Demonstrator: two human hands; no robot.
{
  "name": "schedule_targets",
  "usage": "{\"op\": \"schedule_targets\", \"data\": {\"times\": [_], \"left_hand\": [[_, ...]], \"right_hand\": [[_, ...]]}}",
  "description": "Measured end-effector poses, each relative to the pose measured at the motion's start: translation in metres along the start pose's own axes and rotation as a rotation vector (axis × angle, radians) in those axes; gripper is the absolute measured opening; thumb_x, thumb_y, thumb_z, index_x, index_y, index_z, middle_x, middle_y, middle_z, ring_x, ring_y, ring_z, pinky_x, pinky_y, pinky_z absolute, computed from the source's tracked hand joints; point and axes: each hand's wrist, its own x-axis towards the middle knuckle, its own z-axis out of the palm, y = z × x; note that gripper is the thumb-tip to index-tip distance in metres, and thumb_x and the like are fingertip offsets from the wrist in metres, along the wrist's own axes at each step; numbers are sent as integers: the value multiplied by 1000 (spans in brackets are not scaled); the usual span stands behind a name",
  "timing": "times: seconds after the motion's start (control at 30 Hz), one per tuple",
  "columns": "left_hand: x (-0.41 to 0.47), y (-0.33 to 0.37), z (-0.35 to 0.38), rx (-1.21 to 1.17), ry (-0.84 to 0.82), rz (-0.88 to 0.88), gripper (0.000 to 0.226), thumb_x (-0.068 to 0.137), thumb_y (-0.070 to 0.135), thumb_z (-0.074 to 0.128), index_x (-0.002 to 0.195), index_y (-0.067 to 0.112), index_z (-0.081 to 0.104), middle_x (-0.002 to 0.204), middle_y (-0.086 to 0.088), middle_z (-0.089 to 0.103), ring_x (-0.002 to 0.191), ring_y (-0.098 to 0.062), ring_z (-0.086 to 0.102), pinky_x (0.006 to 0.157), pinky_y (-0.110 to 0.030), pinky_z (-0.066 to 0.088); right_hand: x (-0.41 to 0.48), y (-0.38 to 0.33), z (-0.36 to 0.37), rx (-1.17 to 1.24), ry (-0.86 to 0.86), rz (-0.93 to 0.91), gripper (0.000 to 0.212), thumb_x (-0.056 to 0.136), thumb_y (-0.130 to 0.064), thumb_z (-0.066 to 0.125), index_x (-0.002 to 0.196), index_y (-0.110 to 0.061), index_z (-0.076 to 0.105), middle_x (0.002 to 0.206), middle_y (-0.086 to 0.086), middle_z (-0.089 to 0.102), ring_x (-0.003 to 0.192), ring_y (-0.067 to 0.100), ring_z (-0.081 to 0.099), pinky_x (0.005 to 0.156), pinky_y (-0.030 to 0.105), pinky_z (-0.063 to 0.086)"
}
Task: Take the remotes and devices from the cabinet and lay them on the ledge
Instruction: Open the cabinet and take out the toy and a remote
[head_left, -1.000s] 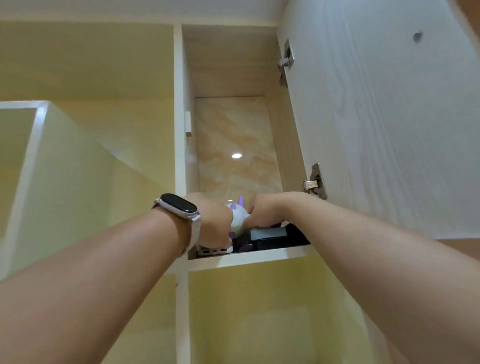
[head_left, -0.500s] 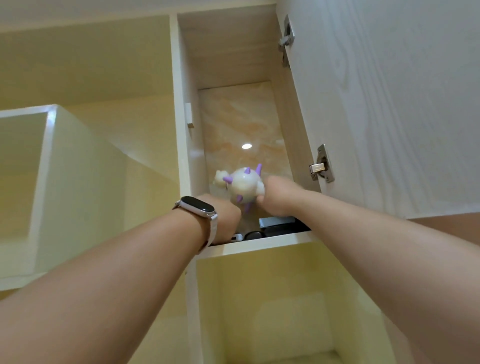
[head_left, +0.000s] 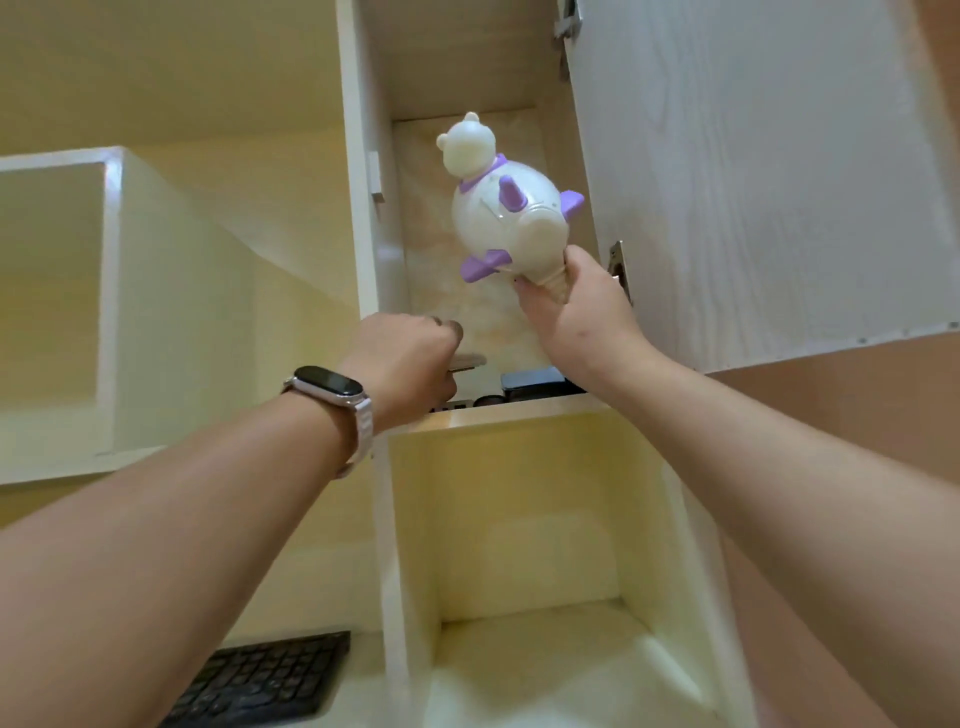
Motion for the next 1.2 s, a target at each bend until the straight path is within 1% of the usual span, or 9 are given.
{"op": "schedule_targets", "data": {"times": [0.17, 0.37, 0.5, 0.6, 0.77, 0.83, 0.93, 1.07, 1.2], "left_hand": [[-37, 11, -11, -350, 260, -219, 15, 82, 29, 58, 82, 15, 51, 76, 0, 55, 67, -28, 48, 49, -31, 33], [-94, 30, -24, -753, 447, -558, 12, 81, 31, 62, 84, 20, 59, 77, 5, 64, 71, -20, 60, 60, -33, 45], [-135, 45, -27, -1045, 456, -744, 9, 84, 25, 67, 81, 26, 59, 77, 14, 65, 73, -2, 63, 59, -16, 45], [-165, 60, -17, -1240, 408, -826, 12, 84, 23, 69, 81, 29, 59, 75, 9, 67, 70, 0, 63, 58, -9, 45], [-213, 87, 6, -1661, 261, -986, 12, 84, 26, 71, 84, 23, 59, 74, 9, 72, 70, -17, 71, 71, -46, 58], [-229, 101, 13, -1801, 208, -1051, 14, 86, 14, 69, 84, 21, 57, 72, 5, 71, 64, -11, 71, 73, -44, 58], [-254, 123, 26, -2005, 98, -1105, 16, 87, 6, 66, 86, 18, 55, 85, -4, 70, 64, -10, 71, 72, -40, 57], [-287, 149, 36, -2332, -115, -1087, 21, 89, -3, 59, 96, 16, 53, 94, -7, 73, 73, -11, 71, 57, -24, 56], [-318, 168, 35, -2472, -365, -940, 40, 90, -6, 58, 123, 15, 50, 96, -1, 74, 88, -15, 72, 70, -34, 61]], "right_hand": [[-34, -12, -16, 150, 59, -3, 16, 91, -27, 59, 102, -14, 58, 87, 8, 65, 64, 8, 50, 54, 12, 40], [-80, -23, -39, 87, 87, -37, 10, 91, -32, 59, 99, -27, 61, 76, -7, 63, 66, 8, 56, 59, 27, 46], [-122, -40, -46, 128, 134, -25, 15, 90, -20, 61, 77, -27, 60, 64, -2, 56, 55, 8, 45, 50, 12, 36], [-158, -46, -46, 124, 139, 96, 18, 90, -27, 61, 72, -25, 61, 69, 10, 59, 56, 19, 49, 53, 21, 41], [-225, -48, -41, 52, 185, 317, 15, 86, -31, 60, 73, -25, 64, 65, 7, 61, 65, 28, 55, 62, 32, 45], [-250, -47, -37, 17, 255, 466, 20, 82, -37, 62, 82, -17, 64, 67, 7, 63, 62, 17, 58, 63, 30, 48], [-287, -53, -29, -3, 342, 603, 14, 92, -22, 64, 86, -9, 61, 66, 3, 61, 61, 12, 56, 56, 19, 49], [-329, -64, -21, -45, 465, 703, 13, 93, -14, 60, 80, -12, 58, 62, 0, 56, 61, 18, 51, 61, 29, 48], [-368, -77, -17, -51, 606, 767, 3, 89, -3, 58, 89, -5, 61, 66, 4, 55, 62, 20, 47, 61, 35, 48]]}}
